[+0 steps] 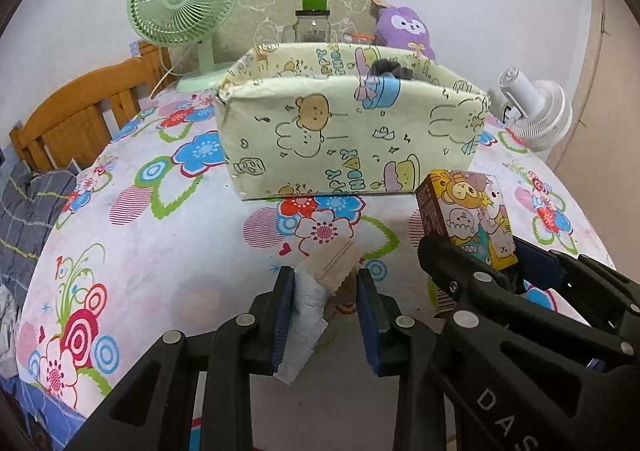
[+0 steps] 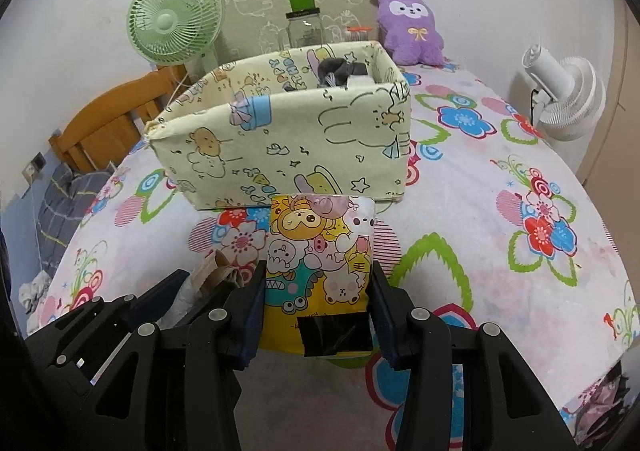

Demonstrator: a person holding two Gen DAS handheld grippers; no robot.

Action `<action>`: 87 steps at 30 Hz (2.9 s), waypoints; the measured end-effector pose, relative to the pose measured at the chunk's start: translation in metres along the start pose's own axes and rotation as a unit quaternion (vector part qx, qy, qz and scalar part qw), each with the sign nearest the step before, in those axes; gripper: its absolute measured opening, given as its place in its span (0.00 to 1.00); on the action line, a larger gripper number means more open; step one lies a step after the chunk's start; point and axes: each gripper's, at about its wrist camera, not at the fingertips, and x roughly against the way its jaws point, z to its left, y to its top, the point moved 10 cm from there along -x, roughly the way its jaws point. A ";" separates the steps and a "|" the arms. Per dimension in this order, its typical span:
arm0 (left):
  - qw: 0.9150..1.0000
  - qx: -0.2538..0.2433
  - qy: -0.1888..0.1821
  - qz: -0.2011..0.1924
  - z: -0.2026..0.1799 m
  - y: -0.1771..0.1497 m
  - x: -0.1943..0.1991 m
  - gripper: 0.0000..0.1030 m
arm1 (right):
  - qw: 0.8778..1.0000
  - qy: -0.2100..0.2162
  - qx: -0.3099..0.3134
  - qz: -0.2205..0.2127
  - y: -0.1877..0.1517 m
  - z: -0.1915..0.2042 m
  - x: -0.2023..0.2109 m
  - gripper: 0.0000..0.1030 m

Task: Organize soft objects
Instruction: 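Lift and carry the yellow box and white item over the fabric box with both grippers, then lower both items into the fabric box and open both grippers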

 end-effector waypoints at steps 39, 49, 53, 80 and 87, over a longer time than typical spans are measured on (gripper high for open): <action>0.994 -0.005 -0.002 -0.110 -0.021 0.070 0.104 0.29 | 0.994 -0.001 0.016 -0.112 0.069 0.007 0.117 0.48; 0.992 -0.010 0.001 -0.123 -0.022 0.086 0.111 0.29 | 0.992 0.003 0.016 -0.129 0.085 0.009 0.128 0.48; 0.992 -0.010 0.001 -0.124 -0.022 0.091 0.108 0.29 | 0.991 0.002 0.016 -0.129 0.091 0.008 0.125 0.48; 0.994 -0.005 0.018 -0.112 -0.007 0.138 0.054 0.29 | 0.993 0.004 0.014 -0.120 0.142 0.006 0.065 0.48; 0.994 -0.006 0.019 -0.106 -0.006 0.150 0.036 0.29 | 0.993 0.000 0.011 -0.119 0.156 0.001 0.047 0.48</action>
